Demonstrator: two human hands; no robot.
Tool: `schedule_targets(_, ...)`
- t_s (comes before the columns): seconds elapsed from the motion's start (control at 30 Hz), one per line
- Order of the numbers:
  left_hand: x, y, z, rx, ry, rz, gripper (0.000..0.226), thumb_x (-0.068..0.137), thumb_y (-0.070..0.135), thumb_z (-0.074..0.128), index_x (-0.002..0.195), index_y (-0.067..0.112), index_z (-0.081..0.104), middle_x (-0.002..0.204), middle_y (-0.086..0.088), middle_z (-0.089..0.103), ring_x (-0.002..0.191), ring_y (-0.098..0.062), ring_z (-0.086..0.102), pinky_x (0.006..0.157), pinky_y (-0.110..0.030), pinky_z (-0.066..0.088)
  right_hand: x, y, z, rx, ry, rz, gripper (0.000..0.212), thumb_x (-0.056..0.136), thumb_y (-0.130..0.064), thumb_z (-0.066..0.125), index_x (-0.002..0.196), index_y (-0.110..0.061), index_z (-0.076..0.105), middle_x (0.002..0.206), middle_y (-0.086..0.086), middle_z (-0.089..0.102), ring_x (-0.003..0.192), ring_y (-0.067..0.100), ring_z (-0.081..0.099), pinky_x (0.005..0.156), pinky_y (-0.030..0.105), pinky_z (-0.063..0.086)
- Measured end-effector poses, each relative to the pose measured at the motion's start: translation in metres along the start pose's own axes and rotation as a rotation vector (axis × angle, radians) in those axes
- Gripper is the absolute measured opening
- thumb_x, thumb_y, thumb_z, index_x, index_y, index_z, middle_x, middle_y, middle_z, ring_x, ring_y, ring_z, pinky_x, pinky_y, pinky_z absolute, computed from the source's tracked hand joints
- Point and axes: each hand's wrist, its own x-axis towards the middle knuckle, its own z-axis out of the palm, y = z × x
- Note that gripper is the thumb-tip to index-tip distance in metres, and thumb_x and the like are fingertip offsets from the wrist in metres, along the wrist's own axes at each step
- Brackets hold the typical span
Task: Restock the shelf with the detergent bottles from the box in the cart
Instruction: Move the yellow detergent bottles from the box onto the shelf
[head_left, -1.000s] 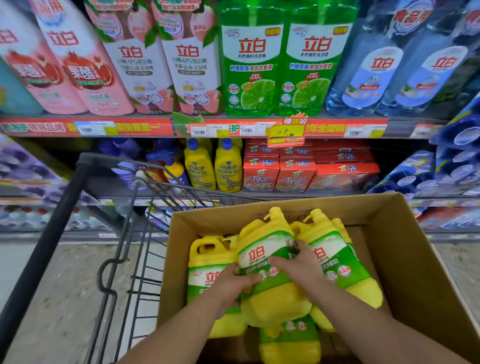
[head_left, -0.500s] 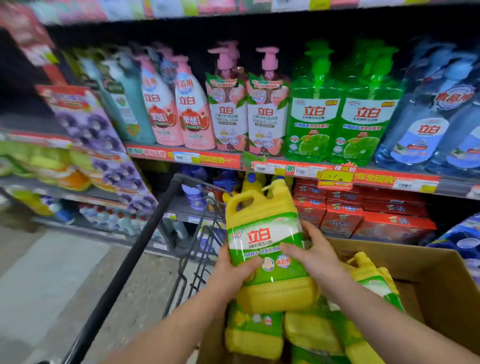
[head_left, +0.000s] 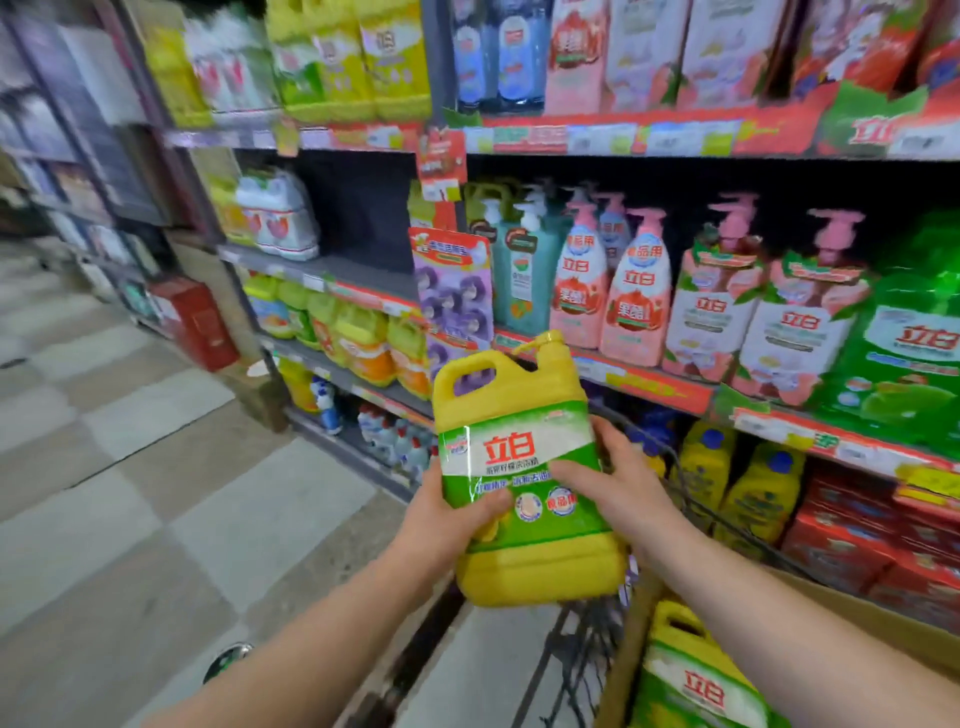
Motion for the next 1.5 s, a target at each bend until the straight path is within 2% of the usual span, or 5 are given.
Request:
schedule_targets(0.47, -0.041, 0.009, -0.306, -0.031, 0.271, 0.112, 0.048, 0.070, 0.013, 0.080, 0.108, 0.028, 0.055, 0.095, 0.010, 0.070, 0.079, -0.003, 0.069, 0.060, -0.017, 0.054, 0.012, -0.016, 0.316, 0.071, -0.260, -0.032, 0.054, 0.078, -0.002, 0.071, 0.127, -0.014, 0.051, 0.113, 0.009, 0.068, 0.091, 0.023, 0.069, 0.076, 0.033, 0.058)
schedule_targets(0.7, -0.046, 0.005, -0.396, -0.069, 0.409, 0.100, 0.059, 0.072, 0.018, 0.080, 0.123, 0.022, 0.051, 0.108, 0.001, 0.069, 0.094, -0.017, 0.068, 0.084, -0.037, 0.056, 0.038, -0.025, 0.415, -0.015, -0.439, -0.059, 0.051, 0.077, -0.009, 0.074, 0.120, -0.025, 0.053, 0.110, 0.002, 0.069, 0.092, 0.019, 0.070, 0.075, 0.034, 0.058)
schedule_targets(0.87, -0.026, 0.002, -0.441, -0.089, 0.460, 0.086, 0.059, 0.071, 0.020, 0.080, 0.120, 0.026, 0.050, 0.103, 0.008, 0.068, 0.087, -0.008, 0.068, 0.063, -0.018, 0.055, 0.074, -0.016, 0.466, -0.003, -0.529, 0.002, 0.055, 0.076, -0.010, 0.074, 0.126, -0.019, 0.053, 0.112, 0.006, 0.070, 0.093, 0.025, 0.071, 0.081, 0.045, 0.057)
schedule_targets(1.23, 0.144, 0.024, -0.517, -0.040, 0.493, 0.065, 0.065, 0.068, 0.018, 0.083, 0.124, 0.021, 0.049, 0.108, 0.001, 0.069, 0.094, -0.016, 0.068, 0.081, -0.036, 0.057, 0.248, -0.006, 0.539, 0.020, -0.534, 0.004, 0.054, 0.075, -0.014, 0.076, 0.123, -0.023, 0.053, 0.109, 0.002, 0.070, 0.089, 0.021, 0.072, 0.072, 0.035, 0.058)
schedule_targets(1.5, 0.302, 0.061, -0.529, -0.025, 0.395, 0.106, 0.061, 0.068, 0.013, 0.082, 0.119, 0.023, 0.049, 0.105, 0.004, 0.069, 0.087, -0.009, 0.069, 0.062, -0.019, 0.056, 0.399, -0.022, 0.539, -0.100, -0.478, -0.113, 0.055, 0.077, -0.012, 0.076, 0.122, -0.026, 0.047, 0.109, -0.005, 0.065, 0.093, 0.009, 0.066, 0.075, 0.024, 0.055)
